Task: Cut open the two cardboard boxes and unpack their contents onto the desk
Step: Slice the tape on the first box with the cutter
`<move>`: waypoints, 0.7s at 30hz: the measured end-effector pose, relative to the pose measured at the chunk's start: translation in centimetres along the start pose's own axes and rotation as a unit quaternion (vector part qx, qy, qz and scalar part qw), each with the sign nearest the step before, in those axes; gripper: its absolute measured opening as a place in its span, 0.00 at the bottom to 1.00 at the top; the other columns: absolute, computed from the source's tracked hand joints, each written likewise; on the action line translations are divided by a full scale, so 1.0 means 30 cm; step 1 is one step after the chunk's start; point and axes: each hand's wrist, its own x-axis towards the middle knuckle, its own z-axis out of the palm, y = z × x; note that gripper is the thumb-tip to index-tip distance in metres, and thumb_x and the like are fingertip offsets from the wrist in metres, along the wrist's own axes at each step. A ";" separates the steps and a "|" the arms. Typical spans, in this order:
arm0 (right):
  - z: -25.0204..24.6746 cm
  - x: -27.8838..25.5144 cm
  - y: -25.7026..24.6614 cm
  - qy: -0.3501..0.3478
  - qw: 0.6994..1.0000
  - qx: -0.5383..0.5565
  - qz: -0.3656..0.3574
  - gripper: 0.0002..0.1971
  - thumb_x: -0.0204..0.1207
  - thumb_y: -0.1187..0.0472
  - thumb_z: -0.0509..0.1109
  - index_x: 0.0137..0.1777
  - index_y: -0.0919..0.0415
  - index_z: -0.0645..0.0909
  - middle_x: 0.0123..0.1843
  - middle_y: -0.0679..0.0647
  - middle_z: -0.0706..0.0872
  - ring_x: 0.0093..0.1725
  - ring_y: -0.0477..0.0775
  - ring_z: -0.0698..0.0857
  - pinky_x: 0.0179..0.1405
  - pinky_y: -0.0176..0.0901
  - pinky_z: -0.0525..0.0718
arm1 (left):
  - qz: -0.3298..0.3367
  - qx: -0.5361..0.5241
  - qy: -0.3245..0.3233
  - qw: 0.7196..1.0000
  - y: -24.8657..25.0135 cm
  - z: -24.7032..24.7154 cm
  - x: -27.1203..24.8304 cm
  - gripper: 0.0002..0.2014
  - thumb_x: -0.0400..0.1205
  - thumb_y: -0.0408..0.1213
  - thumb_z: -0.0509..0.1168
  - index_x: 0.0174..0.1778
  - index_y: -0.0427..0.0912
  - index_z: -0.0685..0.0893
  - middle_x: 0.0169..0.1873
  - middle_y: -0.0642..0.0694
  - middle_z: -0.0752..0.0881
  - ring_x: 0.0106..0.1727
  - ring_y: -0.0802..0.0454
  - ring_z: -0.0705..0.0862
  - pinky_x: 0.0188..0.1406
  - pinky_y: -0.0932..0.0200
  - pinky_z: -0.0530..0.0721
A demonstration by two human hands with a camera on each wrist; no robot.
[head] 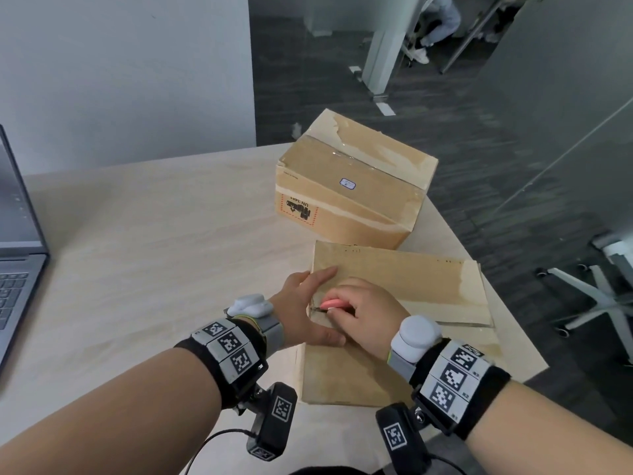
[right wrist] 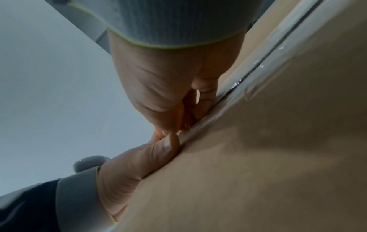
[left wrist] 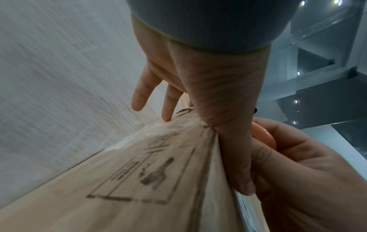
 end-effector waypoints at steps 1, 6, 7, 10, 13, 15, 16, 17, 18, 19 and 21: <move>0.005 -0.040 0.009 -0.007 1.000 -0.013 -0.003 0.10 0.82 0.59 0.69 0.59 0.50 0.88 0.55 0.43 0.81 0.55 0.44 0.80 0.56 0.36 0.77 | -0.002 0.000 -0.001 1.000 0.015 0.041 -0.016 0.59 0.53 0.68 0.80 0.75 0.89 0.49 0.82 0.60 0.56 0.75 0.48 0.74 0.70 0.47 0.81; 0.027 -0.082 0.012 -0.007 0.999 -0.039 -0.005 0.12 0.82 0.60 0.68 0.61 0.52 0.88 0.56 0.49 0.81 0.56 0.49 0.81 0.56 0.41 0.77 | -0.003 0.003 0.003 1.000 0.030 0.087 -0.037 0.60 0.52 0.67 0.78 0.77 0.86 0.50 0.82 0.58 0.57 0.74 0.48 0.76 0.69 0.47 0.82; 0.028 -0.095 0.012 -0.007 0.999 -0.042 -0.005 0.12 0.82 0.60 0.68 0.61 0.52 0.88 0.57 0.49 0.81 0.55 0.50 0.81 0.56 0.42 0.77 | -0.002 0.002 0.004 1.000 0.030 0.097 -0.048 0.59 0.53 0.66 0.79 0.77 0.86 0.50 0.82 0.58 0.57 0.74 0.48 0.76 0.69 0.47 0.83; 0.031 -0.128 0.006 -0.016 0.999 -0.051 -0.006 0.12 0.83 0.59 0.67 0.62 0.53 0.88 0.57 0.51 0.82 0.55 0.51 0.81 0.56 0.44 0.77 | -0.001 0.003 0.008 1.000 0.033 0.118 -0.074 0.59 0.56 0.64 0.81 0.77 0.86 0.51 0.83 0.58 0.57 0.73 0.48 0.77 0.68 0.48 0.83; 0.016 -0.157 0.019 -0.017 0.999 -0.051 0.002 0.11 0.82 0.59 0.67 0.60 0.52 0.88 0.55 0.49 0.81 0.53 0.51 0.81 0.55 0.44 0.78 | -0.003 0.002 0.005 1.000 0.046 0.131 -0.087 0.59 0.57 0.65 0.83 0.77 0.87 0.51 0.83 0.59 0.57 0.75 0.47 0.75 0.69 0.47 0.82; -0.001 -0.190 0.046 -0.019 0.998 -0.056 0.011 0.11 0.82 0.59 0.68 0.60 0.51 0.88 0.55 0.49 0.81 0.53 0.51 0.82 0.55 0.45 0.79 | -0.006 0.012 0.004 1.000 0.062 0.149 -0.093 0.59 0.58 0.64 0.83 0.77 0.87 0.50 0.83 0.59 0.56 0.76 0.46 0.74 0.70 0.45 0.82; -0.008 -0.201 0.058 -0.020 0.998 -0.059 0.015 0.11 0.82 0.59 0.68 0.59 0.51 0.88 0.54 0.48 0.81 0.52 0.50 0.81 0.55 0.44 0.79 | -0.009 0.014 0.005 1.000 0.066 0.151 -0.096 0.59 0.58 0.64 0.84 0.77 0.87 0.50 0.83 0.60 0.56 0.76 0.46 0.74 0.70 0.44 0.82; -0.016 -0.217 0.067 -0.021 0.998 -0.063 0.021 0.10 0.82 0.59 0.67 0.59 0.51 0.88 0.53 0.46 0.80 0.51 0.49 0.81 0.54 0.42 0.78 | -0.011 0.013 0.005 1.000 0.073 0.157 -0.103 0.59 0.58 0.64 0.84 0.76 0.87 0.50 0.83 0.60 0.56 0.77 0.46 0.73 0.71 0.44 0.81; -0.023 -0.232 0.073 -0.022 0.997 -0.068 0.025 0.10 0.82 0.59 0.67 0.59 0.51 0.88 0.52 0.44 0.78 0.51 0.48 0.79 0.53 0.41 0.76 | -0.012 0.012 0.005 1.000 0.077 0.162 -0.110 0.58 0.59 0.64 0.84 0.76 0.87 0.50 0.83 0.60 0.57 0.77 0.46 0.73 0.72 0.43 0.80; -0.031 -0.240 0.081 -0.025 0.996 -0.076 0.030 0.10 0.82 0.60 0.67 0.59 0.52 0.88 0.52 0.44 0.77 0.51 0.48 0.79 0.53 0.40 0.76 | -0.013 0.013 0.006 1.000 0.079 0.164 -0.111 0.58 0.59 0.63 0.84 0.77 0.87 0.50 0.83 0.60 0.57 0.78 0.46 0.72 0.73 0.43 0.79; -0.050 -0.272 0.097 -0.030 0.995 -0.090 0.044 0.10 0.82 0.60 0.67 0.59 0.53 0.87 0.53 0.46 0.79 0.52 0.49 0.80 0.54 0.42 0.77 | -0.014 0.016 0.008 1.000 0.091 0.175 -0.126 0.59 0.60 0.62 0.84 0.78 0.85 0.50 0.82 0.59 0.58 0.78 0.47 0.72 0.74 0.43 0.78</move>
